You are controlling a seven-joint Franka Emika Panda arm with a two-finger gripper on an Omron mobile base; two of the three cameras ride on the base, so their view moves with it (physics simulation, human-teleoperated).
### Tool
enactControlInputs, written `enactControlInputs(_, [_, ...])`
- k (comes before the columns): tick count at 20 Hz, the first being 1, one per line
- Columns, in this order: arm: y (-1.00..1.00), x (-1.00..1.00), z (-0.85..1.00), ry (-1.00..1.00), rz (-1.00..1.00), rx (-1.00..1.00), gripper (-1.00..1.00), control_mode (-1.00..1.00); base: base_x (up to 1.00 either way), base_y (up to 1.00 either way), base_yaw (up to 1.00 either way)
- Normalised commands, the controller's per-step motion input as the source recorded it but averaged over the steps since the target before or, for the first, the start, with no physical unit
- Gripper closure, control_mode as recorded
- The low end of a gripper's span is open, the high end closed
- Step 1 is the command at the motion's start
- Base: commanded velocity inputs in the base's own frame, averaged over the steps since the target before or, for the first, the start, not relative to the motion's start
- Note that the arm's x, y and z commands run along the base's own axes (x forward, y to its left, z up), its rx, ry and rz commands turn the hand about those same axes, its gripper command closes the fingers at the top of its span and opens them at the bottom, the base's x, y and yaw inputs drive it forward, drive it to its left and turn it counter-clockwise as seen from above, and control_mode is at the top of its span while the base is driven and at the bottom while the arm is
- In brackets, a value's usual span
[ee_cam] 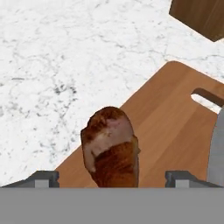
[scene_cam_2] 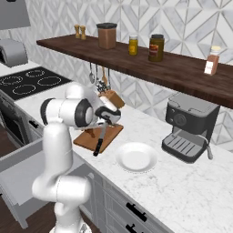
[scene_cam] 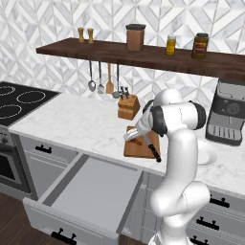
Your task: Pick up the knife from the drawer and place it on the cutting board. Then place the meat from the plate to the cutting board.
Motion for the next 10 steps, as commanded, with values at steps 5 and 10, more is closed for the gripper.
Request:
enactControlInputs(5, [-0.01, -0.19, 0.90, -0.06, 0.03, 0.00, -1.00, -1.00, 0.00, 0.00, 0.00])
enactControlInputs(10, [0.08, -0.55, 1.00, -0.15, 0.07, 0.00, -1.00, -1.00, 0.00, 0.00, 0.00])
